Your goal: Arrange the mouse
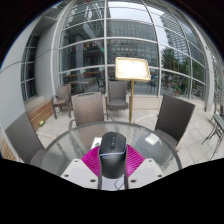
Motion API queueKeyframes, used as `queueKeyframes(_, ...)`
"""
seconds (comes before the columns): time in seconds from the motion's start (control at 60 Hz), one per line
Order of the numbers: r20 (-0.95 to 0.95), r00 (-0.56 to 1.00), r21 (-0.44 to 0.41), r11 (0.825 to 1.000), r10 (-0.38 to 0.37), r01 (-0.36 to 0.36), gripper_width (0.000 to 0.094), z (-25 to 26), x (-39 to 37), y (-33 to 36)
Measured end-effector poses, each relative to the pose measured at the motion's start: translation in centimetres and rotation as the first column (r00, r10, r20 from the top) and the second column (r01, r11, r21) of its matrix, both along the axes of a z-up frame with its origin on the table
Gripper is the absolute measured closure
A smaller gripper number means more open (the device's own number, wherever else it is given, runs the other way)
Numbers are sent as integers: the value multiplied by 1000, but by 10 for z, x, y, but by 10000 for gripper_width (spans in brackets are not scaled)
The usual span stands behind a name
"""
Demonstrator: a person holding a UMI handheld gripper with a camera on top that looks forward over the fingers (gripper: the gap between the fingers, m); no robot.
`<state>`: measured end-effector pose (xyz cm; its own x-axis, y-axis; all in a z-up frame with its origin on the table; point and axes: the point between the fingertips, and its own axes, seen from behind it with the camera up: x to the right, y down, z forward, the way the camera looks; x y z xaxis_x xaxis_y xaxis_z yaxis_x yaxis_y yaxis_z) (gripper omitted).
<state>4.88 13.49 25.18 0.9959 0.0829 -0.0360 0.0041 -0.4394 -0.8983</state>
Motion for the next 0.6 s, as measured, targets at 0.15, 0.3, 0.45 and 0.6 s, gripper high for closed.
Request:
queueKeyframes(0.15,53,998,-205,978,-23,33,641,-135,55,-14)
queueKeyframes(0.3,47,999,-328,944,-10,25,641,-224,66,-33)
queueKeyframes(0.45,36,999,-345,939,4,9,610,-264,67,-41)
queueKeyframes(0.6,-19,1000,-337,941,3,-9,451,-266,64,-40)
